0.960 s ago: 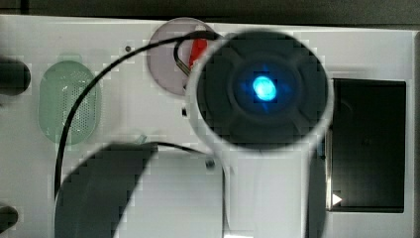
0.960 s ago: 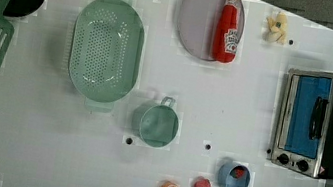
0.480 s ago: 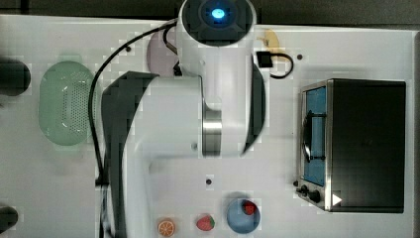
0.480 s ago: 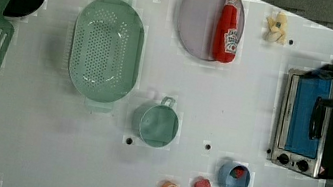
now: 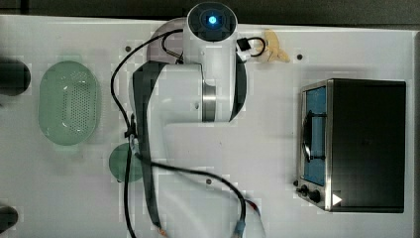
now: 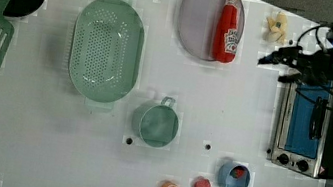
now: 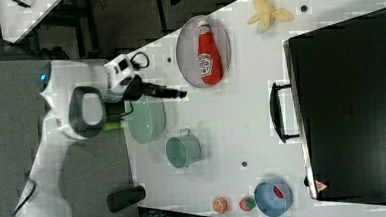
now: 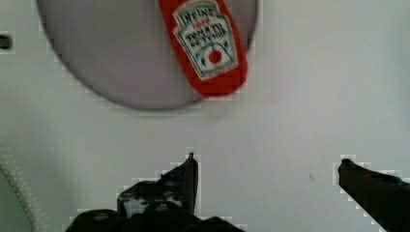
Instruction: Pick ketchup from plate and place it on table.
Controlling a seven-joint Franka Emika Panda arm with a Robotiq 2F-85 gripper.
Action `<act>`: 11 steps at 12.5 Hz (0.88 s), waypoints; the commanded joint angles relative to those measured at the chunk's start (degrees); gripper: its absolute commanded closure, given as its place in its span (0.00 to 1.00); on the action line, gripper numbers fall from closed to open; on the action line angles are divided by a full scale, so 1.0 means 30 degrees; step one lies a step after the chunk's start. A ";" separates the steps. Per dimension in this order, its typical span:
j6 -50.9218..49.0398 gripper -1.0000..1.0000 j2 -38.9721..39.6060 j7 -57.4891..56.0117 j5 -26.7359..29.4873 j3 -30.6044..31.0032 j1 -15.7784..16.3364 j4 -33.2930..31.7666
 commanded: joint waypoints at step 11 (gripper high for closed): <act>0.8377 0.00 0.5436 -0.5648 -0.0330 -0.0228 0.0550 0.0509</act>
